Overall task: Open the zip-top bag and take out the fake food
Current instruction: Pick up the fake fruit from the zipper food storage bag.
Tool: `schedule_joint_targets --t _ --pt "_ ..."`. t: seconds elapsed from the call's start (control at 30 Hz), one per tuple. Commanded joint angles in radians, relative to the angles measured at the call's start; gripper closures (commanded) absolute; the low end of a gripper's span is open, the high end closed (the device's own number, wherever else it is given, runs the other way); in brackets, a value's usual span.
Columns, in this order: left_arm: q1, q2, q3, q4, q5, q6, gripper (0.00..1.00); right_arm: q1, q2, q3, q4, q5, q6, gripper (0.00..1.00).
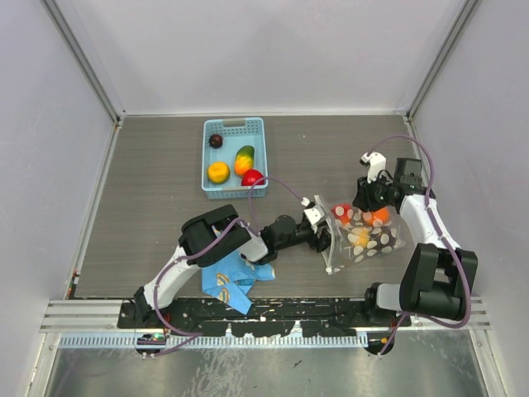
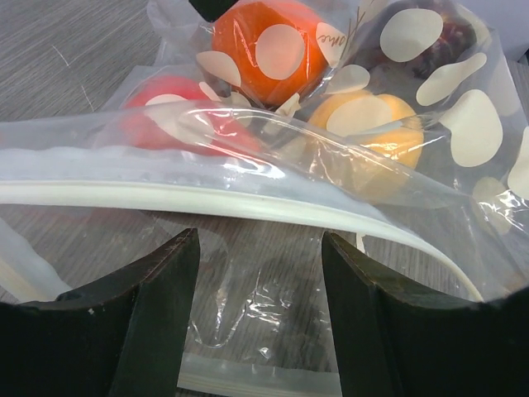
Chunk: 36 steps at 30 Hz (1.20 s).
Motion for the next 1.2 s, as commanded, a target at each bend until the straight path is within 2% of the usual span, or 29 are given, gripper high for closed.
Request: schedule_joint_targets --t 0.0,0.17,0.37,0.43,0.53,0.63,0.8,0.9,1.03,1.17 --pt "0.006 0.000 0.021 0.059 0.000 -0.003 0.38 0.001 -0.033 -0.061 0.222 0.023 0.161 0.65" --pt "0.006 0.000 0.027 0.058 0.007 -0.015 0.36 0.001 0.064 -0.038 0.182 0.031 0.146 0.65" --pt "0.008 -0.001 0.032 0.044 0.002 -0.029 0.27 0.007 0.143 -0.015 0.159 0.020 0.136 0.66" --pt "0.008 -0.001 0.034 0.036 -0.006 -0.037 0.22 0.016 0.159 -0.005 0.131 0.008 0.112 0.66" --pt "0.008 -0.007 0.032 0.032 -0.029 -0.054 0.09 0.029 0.205 0.045 0.022 -0.055 0.014 0.67" --pt "0.008 -0.015 0.030 0.011 -0.053 -0.054 0.01 0.041 0.246 0.084 -0.073 -0.109 -0.067 0.68" --pt "0.010 -0.022 0.029 -0.014 -0.075 -0.049 0.02 0.042 0.234 0.120 -0.142 -0.151 -0.127 0.72" --pt "0.013 -0.020 0.021 -0.004 -0.072 -0.048 0.00 0.021 0.136 0.099 -0.064 -0.126 -0.071 0.71" --pt "0.016 -0.015 0.014 0.026 -0.070 -0.044 0.01 0.019 0.018 0.050 0.135 -0.049 0.113 0.65" --pt "0.019 -0.016 0.016 0.029 -0.063 -0.041 0.01 0.087 0.012 0.043 0.275 0.043 0.227 0.62"
